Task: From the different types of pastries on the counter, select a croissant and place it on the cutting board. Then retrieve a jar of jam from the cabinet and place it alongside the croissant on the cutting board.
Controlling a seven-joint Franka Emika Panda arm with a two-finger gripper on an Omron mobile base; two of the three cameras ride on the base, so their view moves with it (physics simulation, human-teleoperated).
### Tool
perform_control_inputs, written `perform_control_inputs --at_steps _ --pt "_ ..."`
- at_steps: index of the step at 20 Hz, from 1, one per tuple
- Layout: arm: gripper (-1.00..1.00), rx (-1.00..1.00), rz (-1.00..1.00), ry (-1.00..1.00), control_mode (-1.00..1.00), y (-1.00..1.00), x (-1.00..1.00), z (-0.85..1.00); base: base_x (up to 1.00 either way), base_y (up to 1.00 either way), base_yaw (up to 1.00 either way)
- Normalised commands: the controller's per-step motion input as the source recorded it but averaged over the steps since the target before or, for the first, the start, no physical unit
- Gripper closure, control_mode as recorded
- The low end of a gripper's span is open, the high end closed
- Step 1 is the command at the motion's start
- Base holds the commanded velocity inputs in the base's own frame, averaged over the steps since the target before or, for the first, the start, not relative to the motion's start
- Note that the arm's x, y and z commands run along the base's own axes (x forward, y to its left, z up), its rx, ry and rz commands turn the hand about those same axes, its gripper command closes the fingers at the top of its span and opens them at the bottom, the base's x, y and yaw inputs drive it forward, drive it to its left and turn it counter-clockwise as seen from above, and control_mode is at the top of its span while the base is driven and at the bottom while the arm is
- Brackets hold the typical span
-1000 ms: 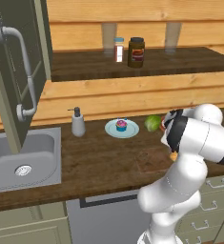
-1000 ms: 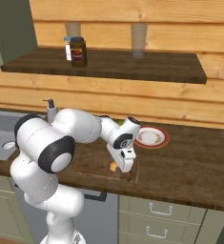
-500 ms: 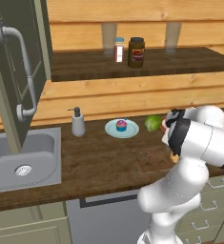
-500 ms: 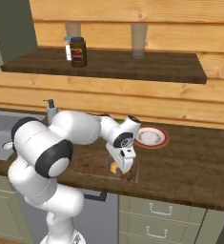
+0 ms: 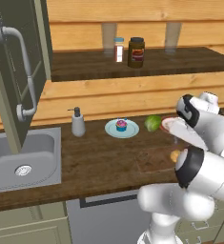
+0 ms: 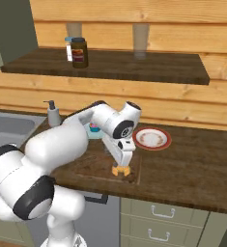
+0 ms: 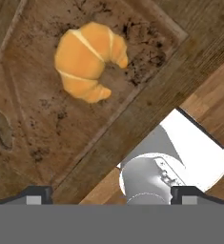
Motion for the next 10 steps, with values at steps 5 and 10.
perform_control_inputs --at_steps 5,10 --pt "-1.0 -0.04 0.01 0.0 -1.0 0.43 -0.61 0.74 0.0 0.0 0.0" --pt "-1.0 -0.04 0.06 0.0 -1.0 0.68 -0.5 0.53 0.0 0.0 0.0"
